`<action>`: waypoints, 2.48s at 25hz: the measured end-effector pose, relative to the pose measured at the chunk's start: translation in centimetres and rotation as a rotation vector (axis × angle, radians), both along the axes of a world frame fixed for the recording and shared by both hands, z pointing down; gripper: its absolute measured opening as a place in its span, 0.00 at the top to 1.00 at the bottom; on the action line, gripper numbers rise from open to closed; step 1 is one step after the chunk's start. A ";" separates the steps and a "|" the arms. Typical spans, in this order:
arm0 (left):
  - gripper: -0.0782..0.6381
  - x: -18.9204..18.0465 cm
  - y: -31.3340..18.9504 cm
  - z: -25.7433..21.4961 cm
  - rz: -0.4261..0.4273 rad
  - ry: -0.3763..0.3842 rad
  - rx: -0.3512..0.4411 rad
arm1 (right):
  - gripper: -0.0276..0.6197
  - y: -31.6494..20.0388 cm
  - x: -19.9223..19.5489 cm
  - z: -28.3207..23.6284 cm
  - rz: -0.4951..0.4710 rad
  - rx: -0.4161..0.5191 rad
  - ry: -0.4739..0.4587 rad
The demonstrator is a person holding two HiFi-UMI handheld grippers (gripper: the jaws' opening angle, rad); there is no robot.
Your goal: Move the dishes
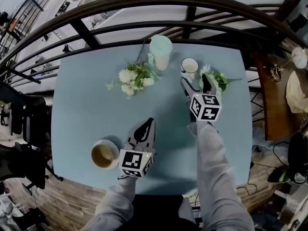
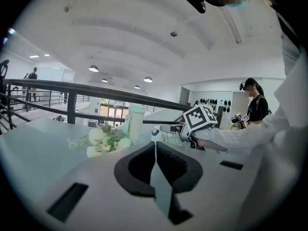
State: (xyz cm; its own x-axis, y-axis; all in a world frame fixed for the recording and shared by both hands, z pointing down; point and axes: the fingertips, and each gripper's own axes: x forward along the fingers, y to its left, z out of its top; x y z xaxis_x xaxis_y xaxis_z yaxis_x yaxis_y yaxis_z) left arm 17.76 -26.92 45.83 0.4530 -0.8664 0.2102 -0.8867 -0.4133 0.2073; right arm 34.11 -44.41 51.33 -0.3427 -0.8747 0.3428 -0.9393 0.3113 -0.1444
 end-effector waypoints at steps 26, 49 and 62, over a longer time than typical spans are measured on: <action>0.86 -0.8 -7.1 1.3 -0.071 -0.007 0.014 | 0.31 -8.4 -0.8 4.2 0.035 -0.007 0.125; 0.86 -1.5 -0.7 -2.5 0.035 0.056 0.049 | 0.31 2.6 -3.7 -1.9 0.007 0.046 0.149; 0.86 -5.4 8.4 -5.0 0.103 0.088 0.051 | 0.31 15.1 -7.7 -5.9 0.006 0.022 0.173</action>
State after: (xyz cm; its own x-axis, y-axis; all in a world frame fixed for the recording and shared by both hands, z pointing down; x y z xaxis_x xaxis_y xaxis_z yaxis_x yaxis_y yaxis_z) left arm 12.33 -18.47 40.81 0.5545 -0.8232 0.1221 -0.8184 -0.5129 0.2589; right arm 26.42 -29.28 45.46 -0.2753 -0.8844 0.3768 -0.9513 0.3072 0.0260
